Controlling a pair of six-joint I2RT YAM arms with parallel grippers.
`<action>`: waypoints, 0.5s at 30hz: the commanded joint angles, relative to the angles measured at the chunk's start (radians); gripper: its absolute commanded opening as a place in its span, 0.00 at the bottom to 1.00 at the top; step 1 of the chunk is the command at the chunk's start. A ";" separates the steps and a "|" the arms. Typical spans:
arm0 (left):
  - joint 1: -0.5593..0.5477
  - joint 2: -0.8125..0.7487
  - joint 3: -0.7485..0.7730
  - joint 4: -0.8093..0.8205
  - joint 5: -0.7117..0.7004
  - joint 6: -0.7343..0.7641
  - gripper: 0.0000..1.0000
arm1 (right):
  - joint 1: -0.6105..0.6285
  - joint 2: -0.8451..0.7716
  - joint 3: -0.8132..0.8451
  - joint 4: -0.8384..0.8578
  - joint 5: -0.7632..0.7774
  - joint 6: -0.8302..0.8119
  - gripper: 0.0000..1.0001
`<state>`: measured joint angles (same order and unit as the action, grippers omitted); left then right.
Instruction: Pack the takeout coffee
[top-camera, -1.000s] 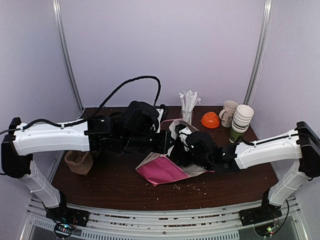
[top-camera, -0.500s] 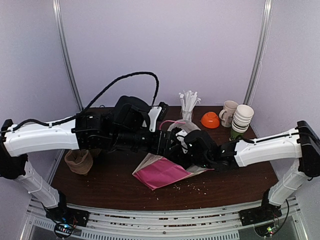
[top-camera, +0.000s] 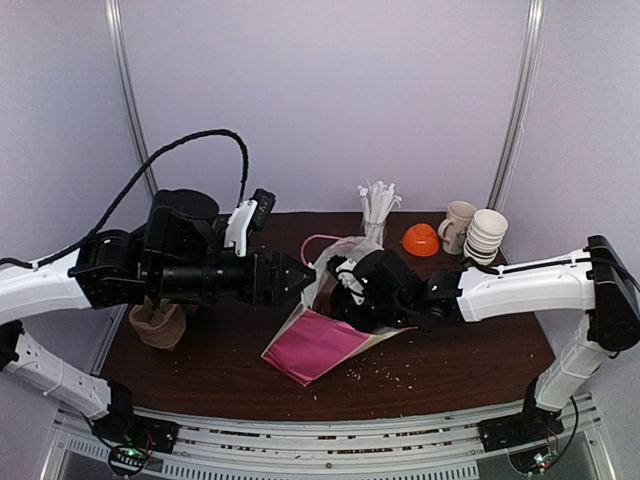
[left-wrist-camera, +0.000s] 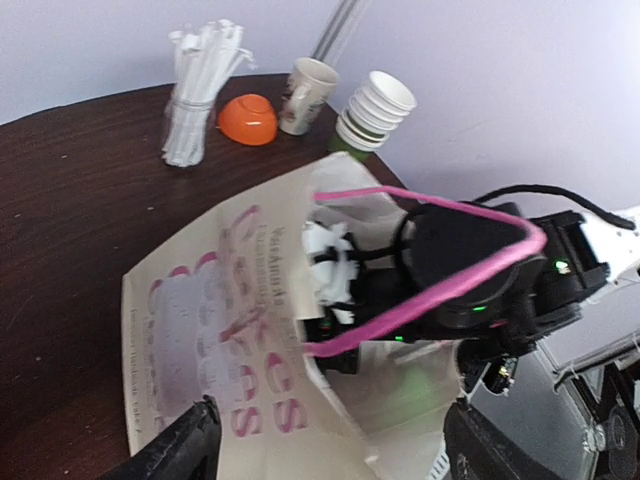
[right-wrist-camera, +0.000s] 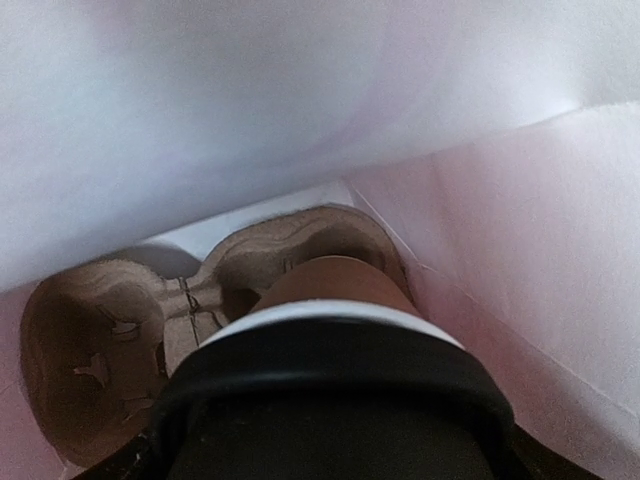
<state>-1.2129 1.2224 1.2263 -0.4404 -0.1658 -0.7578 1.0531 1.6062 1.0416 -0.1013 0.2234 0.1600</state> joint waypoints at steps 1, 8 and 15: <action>0.099 -0.081 -0.138 0.061 -0.099 -0.062 0.79 | -0.002 0.022 0.034 -0.088 -0.043 -0.004 0.73; 0.214 -0.021 -0.307 0.199 -0.053 -0.063 0.75 | -0.001 0.024 0.062 -0.113 -0.088 0.020 0.73; 0.290 0.148 -0.372 0.336 0.041 -0.027 0.69 | -0.001 0.050 0.110 -0.120 -0.131 0.052 0.73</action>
<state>-0.9577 1.2934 0.8707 -0.2485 -0.1917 -0.8101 1.0531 1.6279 1.1110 -0.1852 0.1394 0.1837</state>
